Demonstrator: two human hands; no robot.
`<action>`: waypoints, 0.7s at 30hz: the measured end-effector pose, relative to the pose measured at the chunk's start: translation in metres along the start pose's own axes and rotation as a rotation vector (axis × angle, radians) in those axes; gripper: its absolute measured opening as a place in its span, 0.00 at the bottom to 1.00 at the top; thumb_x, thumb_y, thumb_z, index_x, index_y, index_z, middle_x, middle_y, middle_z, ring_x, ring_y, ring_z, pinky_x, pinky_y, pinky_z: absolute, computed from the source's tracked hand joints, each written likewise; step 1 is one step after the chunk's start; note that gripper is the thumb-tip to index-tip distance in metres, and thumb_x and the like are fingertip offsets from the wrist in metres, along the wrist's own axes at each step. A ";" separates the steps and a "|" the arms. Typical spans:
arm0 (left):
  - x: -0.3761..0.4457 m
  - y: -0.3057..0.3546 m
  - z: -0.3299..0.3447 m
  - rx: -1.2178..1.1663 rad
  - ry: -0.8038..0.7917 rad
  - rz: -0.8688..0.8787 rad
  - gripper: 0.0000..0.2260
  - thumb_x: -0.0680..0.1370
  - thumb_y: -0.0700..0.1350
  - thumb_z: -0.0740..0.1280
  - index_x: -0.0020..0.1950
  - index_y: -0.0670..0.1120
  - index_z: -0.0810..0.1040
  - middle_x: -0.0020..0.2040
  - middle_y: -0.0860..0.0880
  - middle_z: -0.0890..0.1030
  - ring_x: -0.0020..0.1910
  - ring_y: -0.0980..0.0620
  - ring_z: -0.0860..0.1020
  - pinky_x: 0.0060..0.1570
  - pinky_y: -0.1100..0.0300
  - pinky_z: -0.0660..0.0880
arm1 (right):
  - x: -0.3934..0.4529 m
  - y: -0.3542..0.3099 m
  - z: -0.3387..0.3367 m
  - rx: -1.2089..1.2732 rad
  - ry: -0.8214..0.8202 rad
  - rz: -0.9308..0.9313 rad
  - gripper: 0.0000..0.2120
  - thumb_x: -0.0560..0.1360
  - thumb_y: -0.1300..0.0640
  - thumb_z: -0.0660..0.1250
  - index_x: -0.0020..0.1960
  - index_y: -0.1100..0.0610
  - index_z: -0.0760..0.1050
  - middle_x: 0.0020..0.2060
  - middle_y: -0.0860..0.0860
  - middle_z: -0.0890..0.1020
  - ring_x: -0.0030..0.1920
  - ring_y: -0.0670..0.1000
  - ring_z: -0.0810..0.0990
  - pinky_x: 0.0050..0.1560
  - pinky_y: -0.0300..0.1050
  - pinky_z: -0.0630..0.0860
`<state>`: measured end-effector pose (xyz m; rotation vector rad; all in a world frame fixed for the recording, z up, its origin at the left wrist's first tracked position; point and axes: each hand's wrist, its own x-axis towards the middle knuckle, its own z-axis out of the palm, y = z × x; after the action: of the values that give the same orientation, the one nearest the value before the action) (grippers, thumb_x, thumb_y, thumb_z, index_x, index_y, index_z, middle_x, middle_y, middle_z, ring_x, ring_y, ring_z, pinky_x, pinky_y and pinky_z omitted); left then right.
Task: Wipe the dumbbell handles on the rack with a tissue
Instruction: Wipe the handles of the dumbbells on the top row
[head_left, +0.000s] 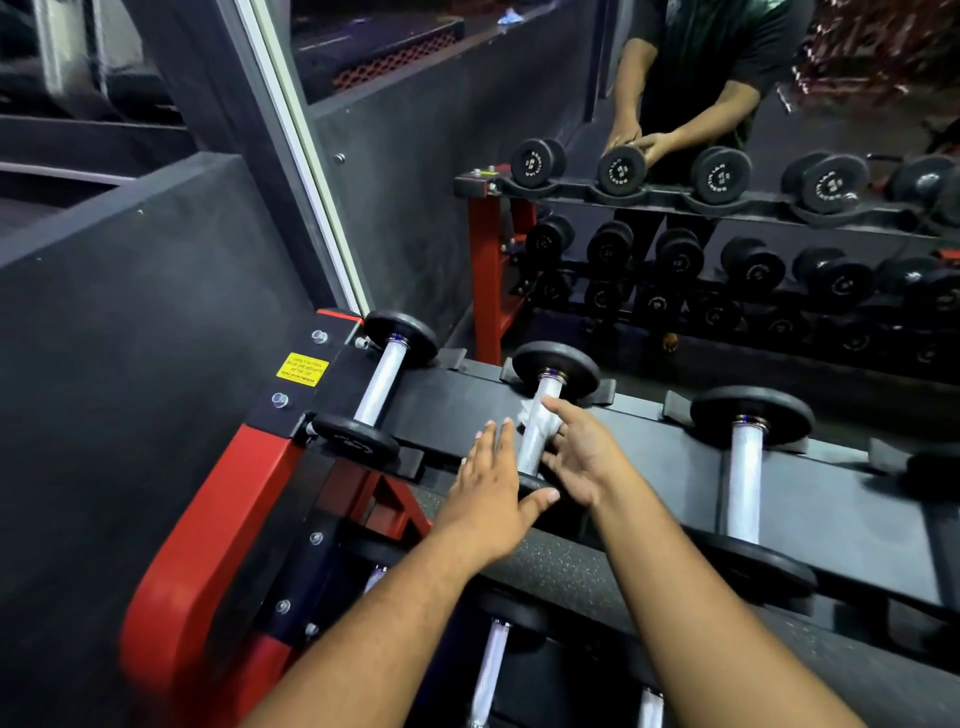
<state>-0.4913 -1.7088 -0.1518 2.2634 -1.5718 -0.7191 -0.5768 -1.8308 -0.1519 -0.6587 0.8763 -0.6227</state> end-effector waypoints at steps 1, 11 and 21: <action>0.000 -0.001 0.000 -0.004 0.002 0.001 0.44 0.81 0.64 0.59 0.81 0.50 0.31 0.81 0.49 0.32 0.80 0.52 0.34 0.79 0.50 0.41 | -0.002 0.003 -0.007 -0.029 -0.002 -0.023 0.08 0.78 0.57 0.67 0.55 0.57 0.78 0.50 0.57 0.83 0.52 0.55 0.80 0.61 0.53 0.73; -0.002 0.001 -0.001 -0.020 0.004 -0.005 0.44 0.81 0.63 0.61 0.81 0.51 0.32 0.81 0.49 0.33 0.80 0.51 0.34 0.80 0.49 0.41 | -0.004 0.006 -0.015 -0.217 -0.045 -0.004 0.06 0.77 0.56 0.68 0.52 0.56 0.81 0.45 0.54 0.85 0.46 0.53 0.82 0.59 0.51 0.75; -0.004 0.004 -0.003 -0.006 -0.008 -0.014 0.43 0.81 0.63 0.59 0.80 0.51 0.30 0.81 0.50 0.31 0.80 0.52 0.34 0.77 0.52 0.39 | -0.007 0.013 -0.021 -0.394 -0.043 -0.058 0.08 0.78 0.63 0.65 0.48 0.61 0.83 0.39 0.56 0.86 0.38 0.51 0.83 0.40 0.43 0.78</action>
<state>-0.4939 -1.7063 -0.1464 2.2719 -1.5567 -0.7367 -0.5952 -1.8224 -0.1681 -1.0516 0.9517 -0.4878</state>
